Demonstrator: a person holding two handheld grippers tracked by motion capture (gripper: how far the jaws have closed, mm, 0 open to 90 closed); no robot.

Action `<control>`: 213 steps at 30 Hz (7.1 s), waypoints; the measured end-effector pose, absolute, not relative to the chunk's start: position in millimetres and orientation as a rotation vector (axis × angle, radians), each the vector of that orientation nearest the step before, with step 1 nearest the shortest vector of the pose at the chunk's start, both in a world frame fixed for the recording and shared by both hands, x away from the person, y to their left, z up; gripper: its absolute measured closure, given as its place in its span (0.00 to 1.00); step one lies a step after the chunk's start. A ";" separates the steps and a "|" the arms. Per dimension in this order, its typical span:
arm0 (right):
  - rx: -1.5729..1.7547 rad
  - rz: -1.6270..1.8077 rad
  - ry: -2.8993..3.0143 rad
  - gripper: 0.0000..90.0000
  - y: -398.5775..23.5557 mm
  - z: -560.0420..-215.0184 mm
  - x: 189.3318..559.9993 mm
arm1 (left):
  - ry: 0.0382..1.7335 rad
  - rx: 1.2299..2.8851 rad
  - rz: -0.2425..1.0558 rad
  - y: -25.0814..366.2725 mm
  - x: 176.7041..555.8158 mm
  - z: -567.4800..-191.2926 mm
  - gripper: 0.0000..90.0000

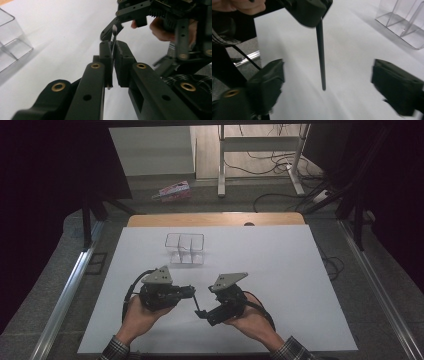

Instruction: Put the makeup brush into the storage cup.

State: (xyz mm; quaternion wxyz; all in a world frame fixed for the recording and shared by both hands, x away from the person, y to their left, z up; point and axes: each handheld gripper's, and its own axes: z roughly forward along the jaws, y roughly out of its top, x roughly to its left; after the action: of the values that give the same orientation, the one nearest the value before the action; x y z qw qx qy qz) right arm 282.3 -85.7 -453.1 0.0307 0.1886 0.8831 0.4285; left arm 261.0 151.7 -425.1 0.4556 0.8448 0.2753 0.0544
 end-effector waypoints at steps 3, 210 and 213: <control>0.586 1.316 2.712 0.04 -89.3 -453.9 281.5 | 0.688 2.088 0.150 153.0 261.1 -425.5 0.95; 1.009 1.014 2.463 0.00 -290.6 -474.5 237.0 | 1.130 1.884 0.550 205.8 406.3 -383.6 0.95; 1.003 1.008 2.467 0.00 -290.2 -474.7 236.9 | 1.136 1.883 0.546 205.4 407.6 -387.4 0.95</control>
State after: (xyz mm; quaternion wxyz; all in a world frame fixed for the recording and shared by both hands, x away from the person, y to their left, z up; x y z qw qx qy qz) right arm 236.9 -290.2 -474.7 0.1468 0.3483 0.8570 0.3501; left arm 407.6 205.4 -387.4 0.4241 0.7525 0.4541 0.2184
